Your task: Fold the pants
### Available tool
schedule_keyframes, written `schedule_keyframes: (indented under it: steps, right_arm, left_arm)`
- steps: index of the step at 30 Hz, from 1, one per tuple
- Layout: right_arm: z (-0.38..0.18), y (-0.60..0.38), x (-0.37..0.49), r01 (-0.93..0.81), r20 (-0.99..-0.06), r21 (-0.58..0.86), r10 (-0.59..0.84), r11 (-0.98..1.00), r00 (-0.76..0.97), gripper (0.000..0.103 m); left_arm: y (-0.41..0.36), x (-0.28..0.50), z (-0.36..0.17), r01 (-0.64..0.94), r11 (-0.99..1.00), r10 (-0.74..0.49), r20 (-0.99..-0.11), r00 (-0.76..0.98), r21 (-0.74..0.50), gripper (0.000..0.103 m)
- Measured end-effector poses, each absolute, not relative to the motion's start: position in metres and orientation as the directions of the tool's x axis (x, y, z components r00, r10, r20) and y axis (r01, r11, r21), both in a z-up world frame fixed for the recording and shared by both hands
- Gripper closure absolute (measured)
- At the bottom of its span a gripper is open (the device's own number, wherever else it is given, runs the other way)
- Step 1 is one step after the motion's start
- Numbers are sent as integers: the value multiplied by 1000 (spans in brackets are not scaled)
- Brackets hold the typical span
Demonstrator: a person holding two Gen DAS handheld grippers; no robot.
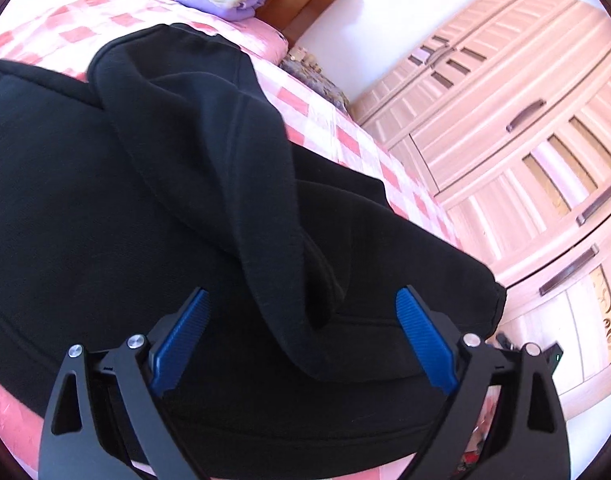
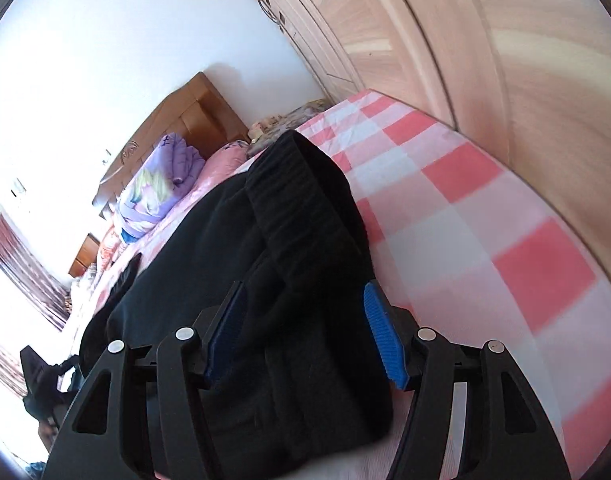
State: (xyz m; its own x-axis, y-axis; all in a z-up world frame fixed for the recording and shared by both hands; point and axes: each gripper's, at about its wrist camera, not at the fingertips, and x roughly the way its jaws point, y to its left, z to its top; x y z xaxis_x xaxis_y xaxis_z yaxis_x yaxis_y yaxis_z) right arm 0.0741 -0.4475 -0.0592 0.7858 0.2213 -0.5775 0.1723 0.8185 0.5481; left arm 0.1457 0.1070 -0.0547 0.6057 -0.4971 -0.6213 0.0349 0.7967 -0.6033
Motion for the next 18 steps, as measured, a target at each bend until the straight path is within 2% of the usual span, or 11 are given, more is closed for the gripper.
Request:
schedule_keyframes:
  steps: [5, 8, 9, 10, 12, 13, 16, 18]
  right_arm:
    - [-69, -443, 92, 169, -560, 629, 291, 759, 776, 45]
    - [-63, -440, 89, 150, -530, 625, 276, 766, 802, 57]
    - [-58, -438, 85, 134, -506, 614, 257, 778, 823, 70]
    - [-54, -435, 81, 121, -490, 600, 243, 791, 837, 77]
    - [-42, -424, 72, 107, -470, 568, 215, 816, 856, 83]
    - [-36, -424, 74, 102, -464, 557, 206, 824, 862, 84]
    - [-8, -420, 81, 72, -434, 550, 211, 832, 876, 87]
    - [8, -424, 88, 65, -419, 568, 220, 820, 881, 87]
  left_arm:
    - [95, 161, -61, 31, 813, -490, -656, 574, -581, 9]
    - [91, 169, -63, 19, 829, -469, -675, 569, -560, 9]
    - [91, 170, -64, 8, 831, -461, -681, 569, -556, 12]
    - [93, 172, -63, 3, 834, -450, -676, 584, -552, 36]
    - [94, 179, -63, -2, 854, -428, -705, 566, -520, 82]
    - [96, 184, -62, 9, 840, -455, -696, 555, -542, 89]
    - [97, 198, -34, 60, 845, -463, -671, 579, -531, 90]
    - [107, 214, -3, 84, 821, -492, -626, 604, -565, 90]
